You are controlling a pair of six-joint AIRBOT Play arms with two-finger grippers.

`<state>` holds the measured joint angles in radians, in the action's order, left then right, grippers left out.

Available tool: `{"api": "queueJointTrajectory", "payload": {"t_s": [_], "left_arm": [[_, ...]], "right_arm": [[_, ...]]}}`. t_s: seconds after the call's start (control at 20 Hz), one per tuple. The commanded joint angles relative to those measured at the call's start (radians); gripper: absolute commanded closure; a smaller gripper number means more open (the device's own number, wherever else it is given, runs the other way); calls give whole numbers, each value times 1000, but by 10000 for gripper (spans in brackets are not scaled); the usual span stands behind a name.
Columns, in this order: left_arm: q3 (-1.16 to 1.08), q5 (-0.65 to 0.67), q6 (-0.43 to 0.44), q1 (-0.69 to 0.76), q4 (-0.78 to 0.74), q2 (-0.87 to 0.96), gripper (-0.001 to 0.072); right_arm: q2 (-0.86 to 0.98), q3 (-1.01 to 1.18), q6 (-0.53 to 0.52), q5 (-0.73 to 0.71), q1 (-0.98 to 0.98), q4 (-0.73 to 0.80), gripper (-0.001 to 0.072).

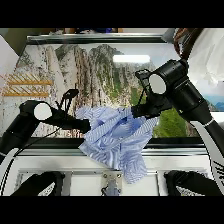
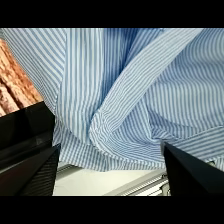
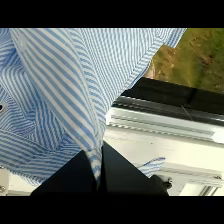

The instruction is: Fold the clothes and pants, and hang the long-sleeved shirts on hangers.

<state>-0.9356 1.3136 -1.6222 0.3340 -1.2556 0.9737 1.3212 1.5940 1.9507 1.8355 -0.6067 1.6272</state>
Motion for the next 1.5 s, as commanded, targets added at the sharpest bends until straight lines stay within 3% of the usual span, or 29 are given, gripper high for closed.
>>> {"api": "queueJointTrajectory", "payload": {"t_s": [0.0,0.2,0.55,0.75,1.0,1.45], "left_arm": [[-72,2,3,-45,-3,-35,19],[-224,15,66,-189,-31,0,19],[-372,18,78,-403,-326,173,18],[-385,-68,90,-533,-499,268,18],[-383,-102,80,-686,-497,351,19],[-383,-64,77,-801,-500,283,19]], "right_arm": [[-1,-4,2,5,-1,0,688],[0,-4,2,5,-1,0,689],[0,-4,2,5,-1,0,688],[0,-4,2,5,-1,0,688],[0,-4,2,5,-1,0,688],[2,-4,2,5,-1,0,688]]}}
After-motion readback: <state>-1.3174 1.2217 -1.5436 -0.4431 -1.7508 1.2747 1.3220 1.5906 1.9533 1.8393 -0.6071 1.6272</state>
